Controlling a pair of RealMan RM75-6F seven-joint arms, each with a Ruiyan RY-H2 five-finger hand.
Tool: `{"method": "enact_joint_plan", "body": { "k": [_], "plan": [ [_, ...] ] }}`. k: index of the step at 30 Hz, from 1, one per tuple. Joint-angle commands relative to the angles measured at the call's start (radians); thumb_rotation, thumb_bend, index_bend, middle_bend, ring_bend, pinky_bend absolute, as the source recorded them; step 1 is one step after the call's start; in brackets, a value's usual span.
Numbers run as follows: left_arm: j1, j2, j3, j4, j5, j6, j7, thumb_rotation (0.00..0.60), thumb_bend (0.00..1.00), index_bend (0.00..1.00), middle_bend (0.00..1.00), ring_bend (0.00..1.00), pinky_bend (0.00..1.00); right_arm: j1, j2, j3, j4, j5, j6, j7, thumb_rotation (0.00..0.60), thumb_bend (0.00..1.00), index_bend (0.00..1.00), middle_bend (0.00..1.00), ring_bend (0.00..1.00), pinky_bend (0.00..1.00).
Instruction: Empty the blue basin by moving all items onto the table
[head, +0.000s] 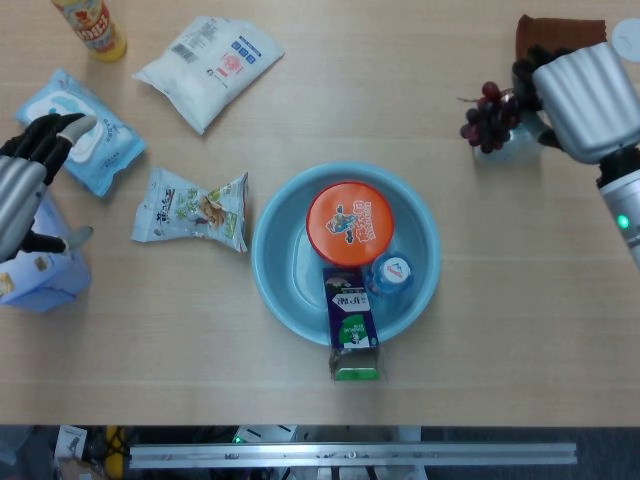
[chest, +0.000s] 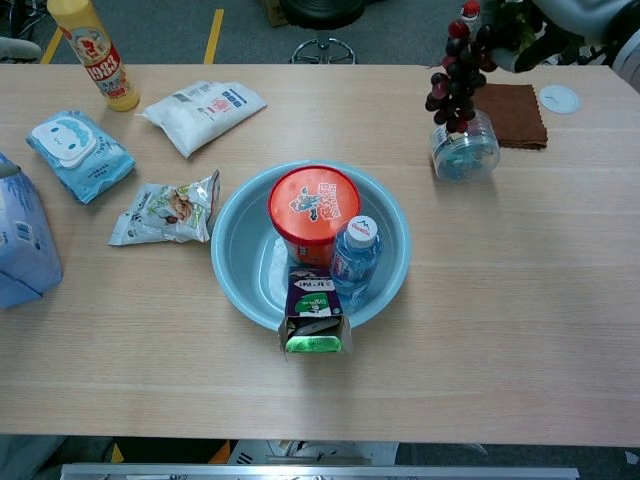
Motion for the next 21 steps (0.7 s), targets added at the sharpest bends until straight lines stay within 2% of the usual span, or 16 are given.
{"method": "enact_joint_plan", "body": {
  "k": [1,17,19,21],
  "plan": [
    [-0.003,-0.003,0.000,-0.004,0.001,-0.004,0.006,0.600,0.19,0.00,0.08,0.06,0.20,-0.013,0.011,-0.010,0.014,0.011,-0.006,0.007,0.600,0.44,0.66,0.55,0.63,0.87],
    [-0.005,-0.008,0.003,-0.007,-0.006,-0.015,0.017,0.600,0.19,0.00,0.08,0.06,0.20,-0.125,0.089,-0.108,0.054,-0.022,-0.025,0.086,0.600,0.40,0.65,0.53,0.61,0.87],
    [-0.006,-0.010,0.003,-0.006,-0.002,-0.015,0.015,0.600,0.19,0.00,0.08,0.06,0.20,-0.135,0.099,-0.120,0.058,-0.021,-0.036,0.090,0.600,0.39,0.60,0.50,0.56,0.86],
    [-0.007,-0.010,0.003,-0.006,0.002,-0.015,0.014,0.600,0.19,0.00,0.08,0.06,0.20,-0.139,0.113,-0.130,0.053,-0.011,-0.053,0.082,0.600,0.35,0.49,0.44,0.48,0.78]
  ]
}}
